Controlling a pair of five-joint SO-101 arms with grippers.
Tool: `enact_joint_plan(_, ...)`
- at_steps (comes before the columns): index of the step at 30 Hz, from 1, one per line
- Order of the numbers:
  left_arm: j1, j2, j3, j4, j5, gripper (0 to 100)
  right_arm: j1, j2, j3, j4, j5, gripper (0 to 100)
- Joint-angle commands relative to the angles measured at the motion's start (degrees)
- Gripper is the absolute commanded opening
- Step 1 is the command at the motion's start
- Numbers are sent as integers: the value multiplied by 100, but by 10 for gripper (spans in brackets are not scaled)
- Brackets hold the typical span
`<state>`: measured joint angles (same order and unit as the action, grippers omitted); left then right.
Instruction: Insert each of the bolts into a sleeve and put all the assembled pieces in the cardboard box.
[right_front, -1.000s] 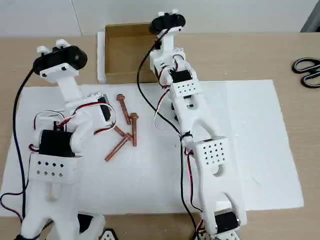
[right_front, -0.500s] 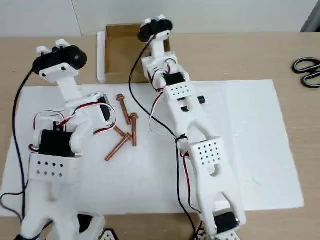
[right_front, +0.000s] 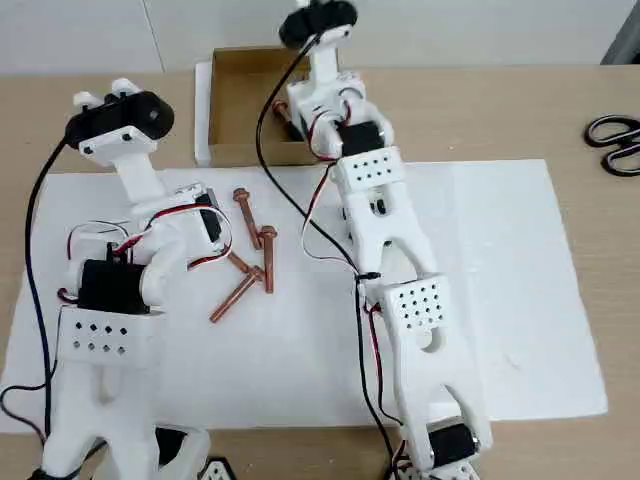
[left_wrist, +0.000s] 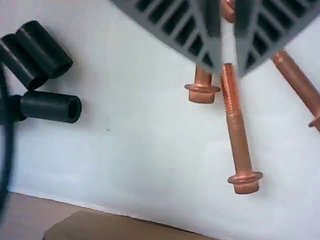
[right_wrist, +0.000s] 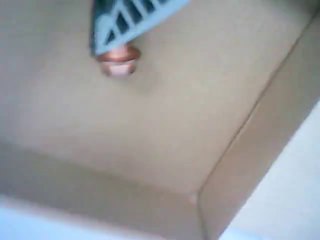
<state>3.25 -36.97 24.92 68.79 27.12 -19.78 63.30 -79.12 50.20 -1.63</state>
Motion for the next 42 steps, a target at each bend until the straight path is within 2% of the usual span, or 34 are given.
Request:
enact_joint_plan(1,-18,-9,-259,35,18,6,136,-163,-1064,963,70,159)
enact_joint_plan(4,-18,-9,-259,35,18,6,154,-163,-1767,2053,79,160)
enact_joint_plan(14,0,-18,-259,149,18,6,145,-708,-1723,4848,79,158)
enact_joint_plan(21,0,-18,-242,818,26,6,321,-778,-1705,5015,88,158)
enact_joint_plan(24,-9,-18,-259,1046,18,6,303,-910,-1345,5077,431,158)
enact_joint_plan(26,-9,-18,-259,1134,18,6,233,-1288,-765,5077,738,158)
enact_joint_plan(34,-18,-9,-224,1160,35,6,-127,-3495,3121,4831,932,158)
enact_joint_plan(42,-18,-9,-224,1160,44,6,-127,-3749,3991,4848,1609,158)
